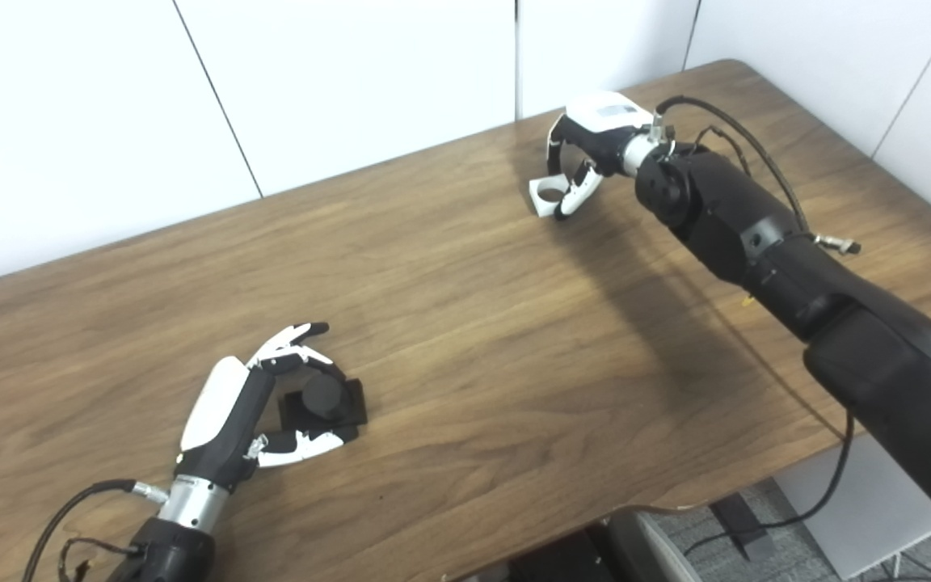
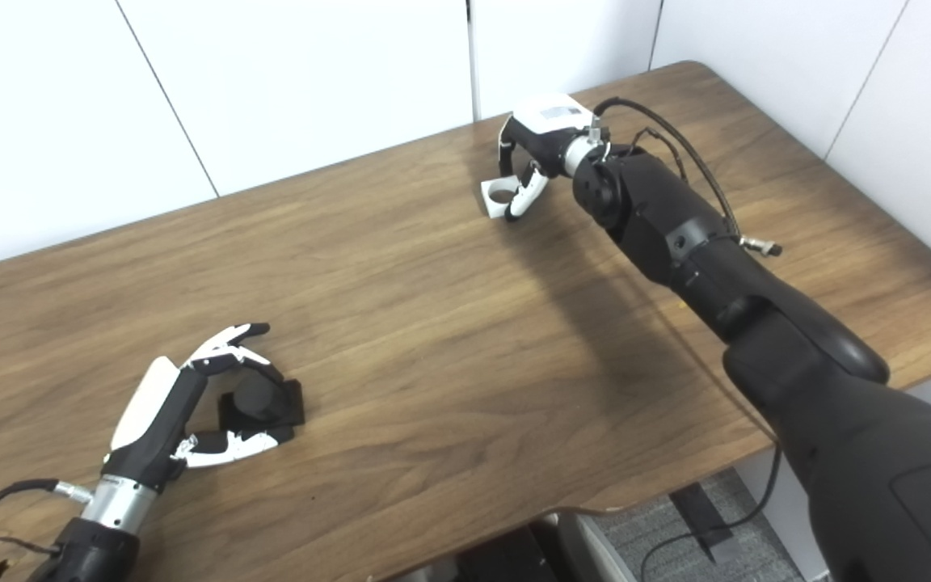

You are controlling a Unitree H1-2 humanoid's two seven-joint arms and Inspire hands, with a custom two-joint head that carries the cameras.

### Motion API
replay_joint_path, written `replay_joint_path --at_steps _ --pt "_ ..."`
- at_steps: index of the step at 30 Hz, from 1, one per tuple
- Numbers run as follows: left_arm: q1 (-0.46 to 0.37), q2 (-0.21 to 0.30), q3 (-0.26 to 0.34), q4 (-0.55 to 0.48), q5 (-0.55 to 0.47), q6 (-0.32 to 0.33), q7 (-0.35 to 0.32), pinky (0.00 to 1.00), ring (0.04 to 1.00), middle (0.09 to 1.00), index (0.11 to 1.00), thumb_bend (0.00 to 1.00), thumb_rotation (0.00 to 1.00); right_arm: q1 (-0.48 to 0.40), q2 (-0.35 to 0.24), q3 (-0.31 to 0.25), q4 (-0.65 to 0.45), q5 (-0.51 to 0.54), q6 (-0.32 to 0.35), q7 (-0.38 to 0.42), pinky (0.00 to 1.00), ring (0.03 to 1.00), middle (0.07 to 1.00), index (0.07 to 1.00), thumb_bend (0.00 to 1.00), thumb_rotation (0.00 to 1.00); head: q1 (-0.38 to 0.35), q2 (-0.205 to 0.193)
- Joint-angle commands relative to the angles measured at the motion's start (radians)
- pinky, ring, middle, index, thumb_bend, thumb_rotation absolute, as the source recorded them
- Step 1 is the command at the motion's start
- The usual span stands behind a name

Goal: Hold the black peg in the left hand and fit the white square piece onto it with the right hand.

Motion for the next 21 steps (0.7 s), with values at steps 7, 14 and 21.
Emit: replay_joint_path --at_steps 7,14,21 --pt "0.055 0.023 -0.019 0.091 0.011 0.041 -0.047 0.82 0.917 0.874 0.491 0.52 0.07 0.022 -0.026 -0.034 -0.114 -0.023 0.033 -0.008 0.72 0.818 0.782 0.48 0.52 0.14 0.023 0.002" --pt "0.05 0.023 -0.021 0.102 0.012 0.03 -0.039 0.81 0.914 0.875 0.491 0.52 0.07 0.069 -0.042 -0.093 -0.215 0.001 0.042 -0.004 0.75 0.831 0.781 0.48 0.52 0.13 0.059 0.006" --pt "0.051 0.014 -0.023 0.09 0.02 0.047 -0.04 0.8 0.914 0.874 0.491 0.52 0.07 0.12 -0.062 -0.151 -0.359 0.032 0.025 0.037 0.74 0.828 0.785 0.481 0.52 0.13 0.106 0.011"
